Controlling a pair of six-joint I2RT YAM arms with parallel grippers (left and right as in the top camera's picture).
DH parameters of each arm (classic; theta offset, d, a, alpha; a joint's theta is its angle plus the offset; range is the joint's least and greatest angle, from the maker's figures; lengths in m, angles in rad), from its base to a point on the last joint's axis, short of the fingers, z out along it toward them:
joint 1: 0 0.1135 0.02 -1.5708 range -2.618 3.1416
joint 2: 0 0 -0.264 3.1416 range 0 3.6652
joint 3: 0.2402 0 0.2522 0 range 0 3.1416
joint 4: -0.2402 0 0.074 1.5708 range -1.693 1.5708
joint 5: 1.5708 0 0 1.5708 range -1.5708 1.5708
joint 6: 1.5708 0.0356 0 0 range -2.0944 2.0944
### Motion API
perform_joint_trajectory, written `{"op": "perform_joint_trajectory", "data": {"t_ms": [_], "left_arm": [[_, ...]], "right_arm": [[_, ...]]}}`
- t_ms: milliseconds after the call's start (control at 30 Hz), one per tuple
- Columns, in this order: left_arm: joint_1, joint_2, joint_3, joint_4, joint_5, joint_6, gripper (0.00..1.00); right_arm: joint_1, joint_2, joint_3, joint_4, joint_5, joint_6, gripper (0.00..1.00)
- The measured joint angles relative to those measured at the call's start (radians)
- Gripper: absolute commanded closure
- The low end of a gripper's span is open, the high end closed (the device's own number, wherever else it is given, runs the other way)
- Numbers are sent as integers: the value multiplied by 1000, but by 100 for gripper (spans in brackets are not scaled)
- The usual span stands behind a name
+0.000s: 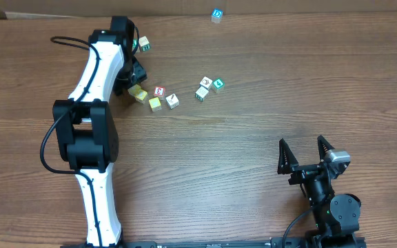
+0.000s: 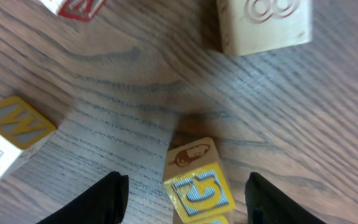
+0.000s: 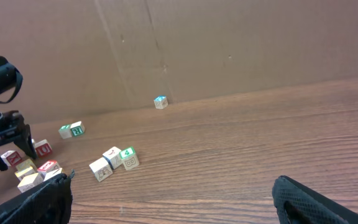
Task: Form a tower
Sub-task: 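Lower the left gripper over a block and close on it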
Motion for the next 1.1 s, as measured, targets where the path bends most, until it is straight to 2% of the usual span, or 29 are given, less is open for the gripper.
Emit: {"op": "perform_joint_trajectory", "data": {"t_ms": [133,233,500,1000,1033,1100], "left_arm": [[0,0,-37,37,0,-1,48],[0,0,-49,45,6,-5,59],[0,0,-71,72,16,-6,58],[0,0,-99,116,16,89,55],[0,0,-99,120,16,89,55],[0,0,-99,126,16,91,63]], "right_arm": [[0,0,0,-1,0,0,0],[0,0,0,0,0,0,0],[0,0,0,0,0,0,0],[0,0,0,0,0,1,0],[0,0,0,0,0,0,0],[0,0,0,-1,0,0,0]]}}
